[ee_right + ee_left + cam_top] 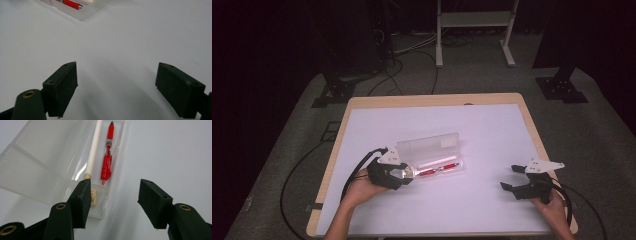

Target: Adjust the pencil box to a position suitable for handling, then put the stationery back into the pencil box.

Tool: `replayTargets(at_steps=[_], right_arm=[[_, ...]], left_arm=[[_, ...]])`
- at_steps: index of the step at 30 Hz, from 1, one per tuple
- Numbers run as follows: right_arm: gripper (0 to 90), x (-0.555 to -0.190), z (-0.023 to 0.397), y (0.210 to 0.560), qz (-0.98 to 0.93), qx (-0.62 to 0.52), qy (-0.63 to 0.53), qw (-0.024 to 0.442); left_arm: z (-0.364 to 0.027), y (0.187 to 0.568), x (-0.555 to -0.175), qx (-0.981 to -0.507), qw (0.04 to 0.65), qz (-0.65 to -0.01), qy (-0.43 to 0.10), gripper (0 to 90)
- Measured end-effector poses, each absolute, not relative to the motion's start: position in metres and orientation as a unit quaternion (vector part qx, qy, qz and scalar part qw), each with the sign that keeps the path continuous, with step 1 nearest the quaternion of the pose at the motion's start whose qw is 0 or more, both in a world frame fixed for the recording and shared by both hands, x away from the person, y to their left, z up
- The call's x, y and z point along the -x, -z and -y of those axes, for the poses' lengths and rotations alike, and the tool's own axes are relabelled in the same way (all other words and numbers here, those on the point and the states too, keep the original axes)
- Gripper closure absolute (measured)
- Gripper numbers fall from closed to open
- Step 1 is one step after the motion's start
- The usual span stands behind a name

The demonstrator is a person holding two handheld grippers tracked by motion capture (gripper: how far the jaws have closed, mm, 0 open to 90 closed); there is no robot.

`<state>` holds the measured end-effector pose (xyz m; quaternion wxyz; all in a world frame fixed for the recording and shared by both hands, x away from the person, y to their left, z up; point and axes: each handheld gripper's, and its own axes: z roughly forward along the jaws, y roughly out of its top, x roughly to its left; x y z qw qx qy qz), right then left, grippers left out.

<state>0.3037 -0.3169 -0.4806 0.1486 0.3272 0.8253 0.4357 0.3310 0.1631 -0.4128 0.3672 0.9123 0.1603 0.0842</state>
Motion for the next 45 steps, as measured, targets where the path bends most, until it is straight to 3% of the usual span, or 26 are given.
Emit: replayTargets(at_steps=[45], right_arm=[[16.7,-0.305,0.318,0.481,-0.823,-0.332,-0.437,0.147]], left_arm=[[-0.216,0.423,-0.302,-0.890,0.391,-0.210,-0.105,36.7]])
